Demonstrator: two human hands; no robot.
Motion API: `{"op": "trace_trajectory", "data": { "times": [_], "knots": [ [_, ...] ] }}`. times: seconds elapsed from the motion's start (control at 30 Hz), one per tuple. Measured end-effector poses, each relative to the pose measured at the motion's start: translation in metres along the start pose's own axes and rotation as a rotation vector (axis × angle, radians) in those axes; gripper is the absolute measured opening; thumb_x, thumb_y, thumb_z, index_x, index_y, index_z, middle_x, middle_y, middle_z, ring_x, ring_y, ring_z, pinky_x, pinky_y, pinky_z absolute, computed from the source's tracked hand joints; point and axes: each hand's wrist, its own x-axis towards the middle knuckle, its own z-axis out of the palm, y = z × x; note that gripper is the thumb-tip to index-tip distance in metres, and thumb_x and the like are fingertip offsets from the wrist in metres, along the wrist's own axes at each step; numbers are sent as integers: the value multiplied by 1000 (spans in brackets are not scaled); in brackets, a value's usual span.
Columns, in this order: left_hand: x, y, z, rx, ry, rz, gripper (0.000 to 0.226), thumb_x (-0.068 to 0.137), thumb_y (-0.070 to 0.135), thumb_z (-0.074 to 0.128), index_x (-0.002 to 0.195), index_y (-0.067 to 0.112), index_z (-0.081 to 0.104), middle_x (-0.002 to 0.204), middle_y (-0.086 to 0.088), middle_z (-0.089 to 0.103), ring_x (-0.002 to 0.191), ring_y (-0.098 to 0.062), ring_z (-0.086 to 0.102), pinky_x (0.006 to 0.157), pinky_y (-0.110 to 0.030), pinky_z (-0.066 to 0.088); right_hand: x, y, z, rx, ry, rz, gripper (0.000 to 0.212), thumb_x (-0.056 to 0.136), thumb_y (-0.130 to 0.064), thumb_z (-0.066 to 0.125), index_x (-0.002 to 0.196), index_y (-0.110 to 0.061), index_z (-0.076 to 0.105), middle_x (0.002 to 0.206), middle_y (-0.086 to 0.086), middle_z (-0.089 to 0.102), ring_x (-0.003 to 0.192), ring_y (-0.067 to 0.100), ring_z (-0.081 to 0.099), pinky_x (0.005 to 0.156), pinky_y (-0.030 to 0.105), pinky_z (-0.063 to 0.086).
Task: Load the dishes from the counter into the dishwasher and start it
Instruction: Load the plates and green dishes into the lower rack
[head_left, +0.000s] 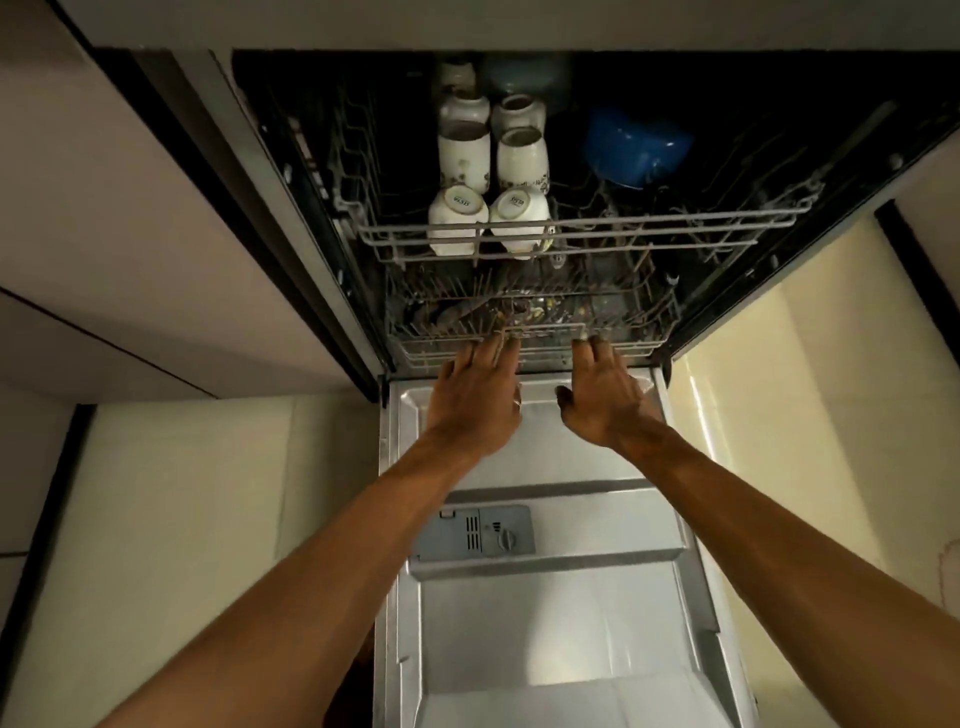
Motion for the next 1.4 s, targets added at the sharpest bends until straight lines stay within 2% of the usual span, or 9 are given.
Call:
{"op": "trace_trajectory", "data": {
  "times": [0.17, 0.33, 0.47, 0.67, 0.77, 0.93, 1.1, 1.23, 1.4],
  "knots": [
    [50, -14, 51, -15, -44, -38, 64, 102, 27, 50, 158, 15, 22, 166, -4, 21, 151, -27, 22, 119, -45, 28, 47, 21, 39, -44, -4, -14, 67, 100, -33, 51, 154, -4, 24, 161, 18, 23, 151, 34, 19, 120, 51, 29],
    [105, -24, 96, -29, -111, -66, 70, 104, 21, 45, 162, 19, 5, 170, 1, -2, 156, -24, -1, 126, -45, 13, 94, 33, 55, -137, 36, -88, 67, 105, -32, 38, 160, -10, 7, 169, 10, -1, 156, 29, -6, 125, 54, 13],
    [126, -29, 110, -120, -140, -70, 73, 101, 12, 47, 162, 20, 7, 170, -2, 3, 156, -26, 7, 126, -43, 16, 121, 34, 64, -156, 9, -125, 66, 107, -34, 35, 161, -14, 5, 170, 6, -2, 155, 30, -9, 124, 57, 12],
    [109, -26, 104, -285, -61, -79, 52, 98, 4, 47, 148, 21, 42, 143, -8, 49, 126, -30, 53, 97, -43, 49, 113, 36, 80, -66, 98, -112, 45, 103, -31, 40, 144, -12, 43, 148, 14, 46, 142, 38, 33, 116, 52, 33],
    [81, -16, 102, -298, -95, -103, 33, 101, 7, 47, 131, 18, 54, 121, -9, 60, 105, -27, 61, 76, -35, 46, 82, 35, 85, -65, 88, -90, 38, 103, -30, 39, 136, -14, 50, 138, 13, 55, 130, 38, 46, 110, 49, 40],
    [19, -1, 105, -289, -171, -97, 39, 100, 4, 49, 134, 19, 58, 121, -7, 65, 102, -26, 63, 80, -33, 50, 9, 42, 103, -71, 23, -68, 59, 91, -38, 13, 120, -13, 57, 118, 13, 63, 113, 36, 54, 103, 47, 43],
    [-33, 7, 116, -322, -330, -97, 32, 98, 5, 53, 123, 18, 67, 116, -7, 72, 99, -23, 67, 85, -35, 56, -61, 51, 113, -46, -45, -45, 34, 97, -20, 39, 123, -9, 57, 120, 14, 61, 109, 36, 52, 97, 45, 45],
    [-75, 17, 123, -312, -389, -98, 34, 101, 11, 51, 129, 24, 66, 122, -4, 71, 106, -24, 67, 82, -25, 48, -105, 57, 127, -42, -119, -51, 30, 98, -20, 39, 120, -13, 58, 117, 11, 61, 110, 33, 54, 100, 43, 44],
    [-126, 29, 132, -351, -458, -113, 31, 102, 14, 50, 126, 24, 67, 119, -4, 71, 107, -24, 66, 85, -27, 50, -163, 62, 134, -19, -161, -46, 29, 103, -24, 37, 122, -15, 58, 117, 8, 61, 112, 30, 51, 101, 40, 43]
  ]
}}
